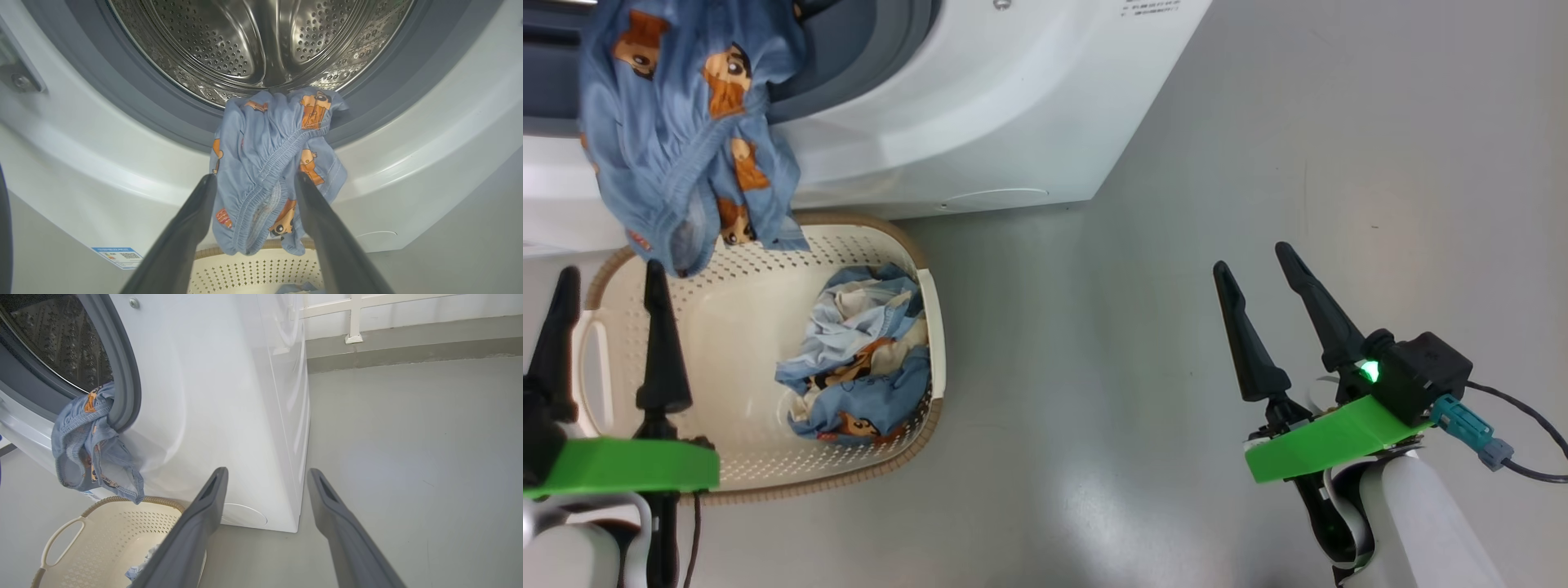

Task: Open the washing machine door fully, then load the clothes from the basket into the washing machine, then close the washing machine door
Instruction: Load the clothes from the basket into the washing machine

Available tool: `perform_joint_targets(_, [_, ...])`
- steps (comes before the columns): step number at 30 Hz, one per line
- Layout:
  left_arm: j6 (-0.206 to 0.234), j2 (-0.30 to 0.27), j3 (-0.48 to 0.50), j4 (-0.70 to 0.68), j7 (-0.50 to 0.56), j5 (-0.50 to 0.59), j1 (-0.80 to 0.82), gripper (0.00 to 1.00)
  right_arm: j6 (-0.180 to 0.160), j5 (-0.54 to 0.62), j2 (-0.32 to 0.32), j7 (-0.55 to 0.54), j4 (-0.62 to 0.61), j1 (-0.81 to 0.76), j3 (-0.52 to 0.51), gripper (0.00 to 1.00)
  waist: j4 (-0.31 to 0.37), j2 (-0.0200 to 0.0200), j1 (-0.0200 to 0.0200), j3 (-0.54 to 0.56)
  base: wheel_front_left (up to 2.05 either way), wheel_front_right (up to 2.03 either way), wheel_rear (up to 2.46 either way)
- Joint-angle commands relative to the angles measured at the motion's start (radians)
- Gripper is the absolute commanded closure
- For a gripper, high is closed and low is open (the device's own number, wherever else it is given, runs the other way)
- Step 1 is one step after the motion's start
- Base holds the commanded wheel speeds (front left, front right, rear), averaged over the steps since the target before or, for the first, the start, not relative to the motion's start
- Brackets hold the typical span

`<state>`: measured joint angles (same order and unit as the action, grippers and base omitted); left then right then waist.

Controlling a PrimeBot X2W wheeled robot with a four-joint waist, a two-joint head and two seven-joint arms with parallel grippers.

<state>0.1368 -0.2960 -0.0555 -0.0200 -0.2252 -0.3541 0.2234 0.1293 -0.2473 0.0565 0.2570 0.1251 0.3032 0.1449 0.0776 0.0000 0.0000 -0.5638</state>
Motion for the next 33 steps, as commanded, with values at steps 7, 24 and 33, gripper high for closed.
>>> perform_joint_targets(7, [0.010,-0.010,0.050,-0.010,-0.018,-0.020,-0.053,0.00,0.001,0.012,-0.006,0.005,-0.012,-0.041,0.016,0.00,-0.007,0.0000,0.0000,0.013,0.00,0.00,0.00])
perform_joint_targets(24, [0.001,0.029,0.066,0.070,-0.034,-0.029,-0.145,0.00,0.001,0.023,-0.006,0.005,-0.013,-0.047,0.016,0.00,-0.006,0.0000,0.0000,0.024,0.00,0.00,0.00])
perform_joint_targets(33, [-0.011,0.038,0.075,0.092,-0.036,-0.021,-0.135,0.00,0.001,0.023,-0.006,0.005,-0.012,-0.045,0.013,0.00,-0.005,0.0000,0.0000,0.025,0.00,0.00,0.00])
